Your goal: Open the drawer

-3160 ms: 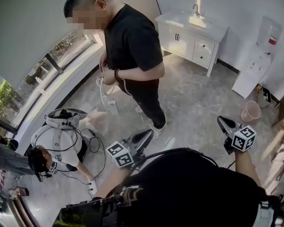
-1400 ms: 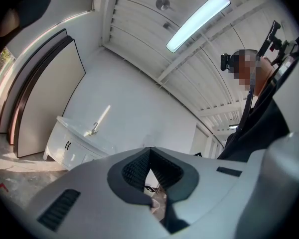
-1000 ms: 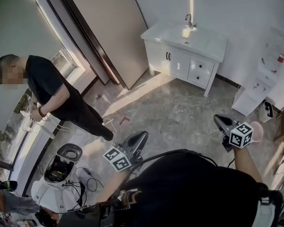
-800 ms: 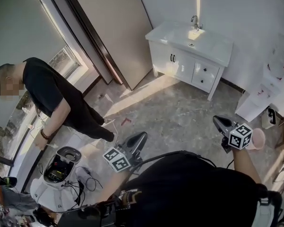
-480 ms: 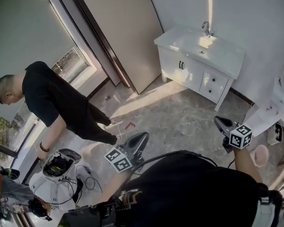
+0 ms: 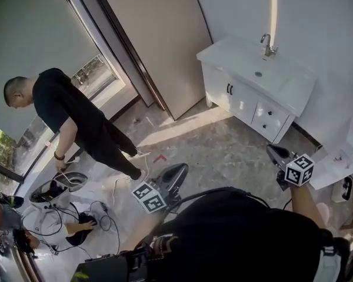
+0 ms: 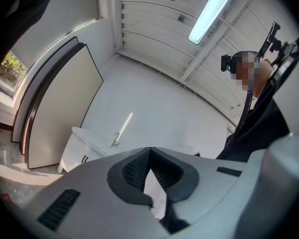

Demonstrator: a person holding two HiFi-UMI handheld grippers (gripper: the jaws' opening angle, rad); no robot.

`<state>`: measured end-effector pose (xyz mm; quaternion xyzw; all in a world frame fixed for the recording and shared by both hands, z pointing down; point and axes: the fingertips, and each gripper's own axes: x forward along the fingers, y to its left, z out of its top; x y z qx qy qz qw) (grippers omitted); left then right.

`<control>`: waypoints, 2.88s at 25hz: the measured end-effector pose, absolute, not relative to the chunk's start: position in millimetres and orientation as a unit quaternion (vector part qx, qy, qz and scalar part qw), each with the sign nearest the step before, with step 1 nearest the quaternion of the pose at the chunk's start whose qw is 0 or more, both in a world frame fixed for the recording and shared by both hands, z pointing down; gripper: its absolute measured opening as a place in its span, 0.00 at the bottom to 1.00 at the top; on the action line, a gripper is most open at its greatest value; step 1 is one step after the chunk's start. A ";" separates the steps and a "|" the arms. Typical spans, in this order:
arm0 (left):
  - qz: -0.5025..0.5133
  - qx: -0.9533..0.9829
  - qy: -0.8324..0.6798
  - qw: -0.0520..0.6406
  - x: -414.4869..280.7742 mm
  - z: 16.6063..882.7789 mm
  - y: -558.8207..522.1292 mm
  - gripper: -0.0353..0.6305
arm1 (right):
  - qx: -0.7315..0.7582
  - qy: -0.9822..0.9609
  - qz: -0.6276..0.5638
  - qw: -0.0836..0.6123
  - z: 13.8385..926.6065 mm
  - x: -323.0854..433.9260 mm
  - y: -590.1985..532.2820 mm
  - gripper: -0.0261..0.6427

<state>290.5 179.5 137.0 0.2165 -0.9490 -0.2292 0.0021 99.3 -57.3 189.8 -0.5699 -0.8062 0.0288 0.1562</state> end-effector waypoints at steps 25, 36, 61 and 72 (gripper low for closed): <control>-0.222 0.346 -0.911 0.037 41.9 121.7 398.5 0.06 | -0.453 -0.874 0.049 0.169 181.3 -79.4 118.1 0.04; -0.234 0.339 -0.910 0.038 -17.4 131.8 482.3 0.06 | -0.441 -0.878 0.037 0.183 184.8 -136.2 184.9 0.04; -0.221 0.200 -0.954 0.028 -262.0 129.6 454.7 0.06 | -0.594 -0.788 0.017 0.162 194.7 -460.5 243.1 0.04; -0.217 0.273 -0.935 0.061 -367.2 145.8 429.5 0.06 | -0.539 -0.821 0.040 0.185 222.4 -522.1 200.0 0.04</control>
